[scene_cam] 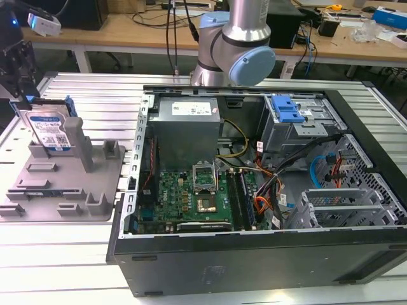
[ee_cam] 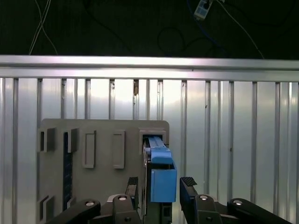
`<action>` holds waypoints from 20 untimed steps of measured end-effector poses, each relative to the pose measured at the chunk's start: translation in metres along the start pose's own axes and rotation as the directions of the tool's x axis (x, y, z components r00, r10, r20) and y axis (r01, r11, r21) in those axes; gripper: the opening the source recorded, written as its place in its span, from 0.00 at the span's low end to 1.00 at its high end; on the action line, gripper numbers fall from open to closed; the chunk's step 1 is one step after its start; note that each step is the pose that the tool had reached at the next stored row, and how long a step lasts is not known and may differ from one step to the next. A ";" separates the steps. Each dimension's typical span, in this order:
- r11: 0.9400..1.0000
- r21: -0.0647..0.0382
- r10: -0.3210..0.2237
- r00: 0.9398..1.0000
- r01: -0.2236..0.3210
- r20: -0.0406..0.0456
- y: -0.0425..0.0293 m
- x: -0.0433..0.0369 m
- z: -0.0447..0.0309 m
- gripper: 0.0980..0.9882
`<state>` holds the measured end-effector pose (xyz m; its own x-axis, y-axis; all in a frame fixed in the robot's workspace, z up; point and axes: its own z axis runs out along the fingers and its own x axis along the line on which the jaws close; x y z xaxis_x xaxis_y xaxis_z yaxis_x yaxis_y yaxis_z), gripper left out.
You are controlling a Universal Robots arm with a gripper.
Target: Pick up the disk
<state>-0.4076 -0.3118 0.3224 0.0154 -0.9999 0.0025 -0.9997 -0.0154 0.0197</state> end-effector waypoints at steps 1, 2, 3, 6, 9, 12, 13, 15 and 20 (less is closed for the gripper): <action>1.000 0.000 0.000 1.000 0.000 0.000 0.0000 0.0000 0.0009 0.43; 1.000 0.000 0.000 1.000 0.000 0.000 0.0001 0.0000 0.0018 0.43; 1.000 0.000 0.000 1.000 0.000 0.000 0.0003 0.0000 0.0027 0.43; 1.000 0.000 0.000 1.000 0.000 0.000 0.0008 0.0000 0.0053 0.43; 1.000 0.000 0.000 1.000 0.000 0.000 0.0013 0.0000 0.0082 0.43; 1.000 0.000 0.000 1.000 0.000 0.000 0.0016 -0.0001 0.0122 0.43; 1.000 0.000 0.000 1.000 0.000 0.000 0.0017 -0.0001 0.0134 0.43; 1.000 0.000 0.000 1.000 0.000 0.000 0.0017 -0.0001 0.0151 0.43; 1.000 0.000 0.000 1.000 0.000 0.000 0.0018 -0.0001 0.0199 0.43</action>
<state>-0.4097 -0.3118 0.3026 0.0154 -0.9999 0.0025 -0.9997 -0.0153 0.0196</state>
